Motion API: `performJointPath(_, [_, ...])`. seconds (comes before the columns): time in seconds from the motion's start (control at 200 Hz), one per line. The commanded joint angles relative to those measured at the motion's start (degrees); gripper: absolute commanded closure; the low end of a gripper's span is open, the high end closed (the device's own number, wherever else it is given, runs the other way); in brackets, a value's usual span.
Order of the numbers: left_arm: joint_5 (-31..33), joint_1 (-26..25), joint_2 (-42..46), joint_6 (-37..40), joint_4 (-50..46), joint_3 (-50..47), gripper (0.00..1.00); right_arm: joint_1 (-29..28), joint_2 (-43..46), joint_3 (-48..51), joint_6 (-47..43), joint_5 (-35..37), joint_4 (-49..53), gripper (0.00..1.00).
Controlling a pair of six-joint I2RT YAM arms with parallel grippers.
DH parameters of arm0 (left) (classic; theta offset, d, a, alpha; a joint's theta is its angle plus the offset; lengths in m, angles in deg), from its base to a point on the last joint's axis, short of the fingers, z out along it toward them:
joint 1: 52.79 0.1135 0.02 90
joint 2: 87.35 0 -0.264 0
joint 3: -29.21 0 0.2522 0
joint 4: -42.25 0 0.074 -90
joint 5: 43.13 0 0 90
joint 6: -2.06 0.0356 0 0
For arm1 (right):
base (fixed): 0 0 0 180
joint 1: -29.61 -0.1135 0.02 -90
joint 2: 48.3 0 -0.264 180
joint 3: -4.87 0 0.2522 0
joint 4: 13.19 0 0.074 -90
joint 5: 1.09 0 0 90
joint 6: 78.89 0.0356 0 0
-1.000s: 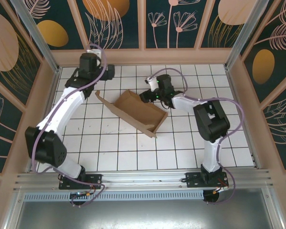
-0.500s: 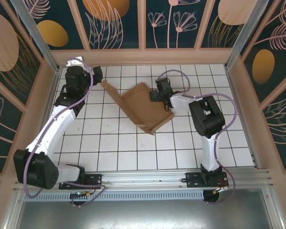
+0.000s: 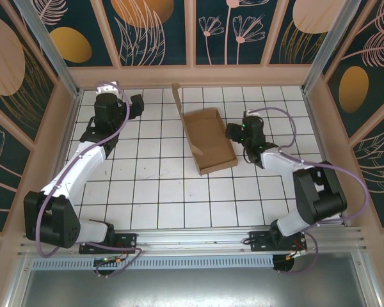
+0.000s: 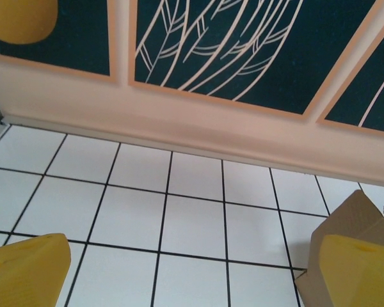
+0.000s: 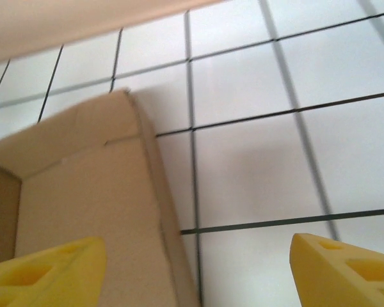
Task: Fold the paper box
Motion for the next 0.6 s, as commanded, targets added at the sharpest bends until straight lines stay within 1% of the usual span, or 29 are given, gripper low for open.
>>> performJointPath(0.0, [-1.54,0.22,-0.63,-1.78,3.04,-1.99,0.02,3.58,1.59,4.04,3.65,4.72,-0.48,0.26])
performJointPath(0.085, [-0.98,0.24,-0.71,-1.83,2.65,-2.67,0.01,4.08,1.64,5.3,1.92,4.55,2.39,0.28])
performJointPath(0.215, [-0.87,0.22,-0.31,-3.22,4.42,-4.2,0.01,2.57,2.34,7.64,3.13,0.07,3.53,0.29])
performJointPath(0.285, [-0.72,0.34,-0.05,-4.93,6.62,-4.75,0.01,-0.41,2.24,8.65,4.1,-0.85,3.14,0.3])
performJointPath(0.375, [1.44,0.37,0.44,-5.91,6.95,-6.02,0.01,-5.34,0.99,8.5,4.93,-0.4,3.75,0.3])
performJointPath(0.47, [6.81,0.38,2.11,-7.47,6.27,-6.43,0.01,-9.96,-0.39,7.95,5.99,-0.38,3.65,0.29])
performJointPath(0.51, [8.1,0.41,2.79,-7.49,5.83,-6.38,0.01,-10.98,-0.88,7.88,6.37,-1.67,2.54,0.29])
performJointPath(0.526, [8.48,0.45,3.09,-7.58,5.55,-6.37,0.01,-12.29,-1.08,7.9,6.66,-2.23,1.99,0.29])
performJointPath(0.596, [9.13,0.45,3.61,-7.42,4.38,-6.02,0.01,-15.07,-2.43,7.35,8.45,-4.83,-0.71,0.31])
